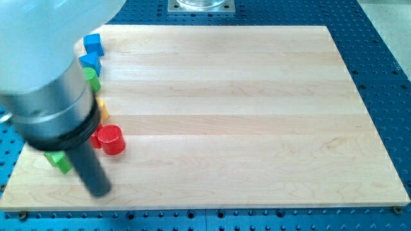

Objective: Place the green star into the red star

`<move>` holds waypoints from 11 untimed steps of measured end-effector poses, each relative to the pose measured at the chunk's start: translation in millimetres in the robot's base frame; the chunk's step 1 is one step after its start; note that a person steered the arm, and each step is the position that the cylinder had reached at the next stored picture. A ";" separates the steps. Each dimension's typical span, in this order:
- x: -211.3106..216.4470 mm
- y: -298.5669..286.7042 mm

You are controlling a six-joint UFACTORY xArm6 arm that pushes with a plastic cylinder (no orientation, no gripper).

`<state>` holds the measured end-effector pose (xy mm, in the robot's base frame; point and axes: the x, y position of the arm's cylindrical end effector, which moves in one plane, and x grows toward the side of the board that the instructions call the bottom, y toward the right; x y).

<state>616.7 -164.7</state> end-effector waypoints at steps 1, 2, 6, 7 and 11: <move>2.2 -24.1; 2.0 -79.1; -35.9 -93.2; -35.9 -82.3; -53.1 -95.6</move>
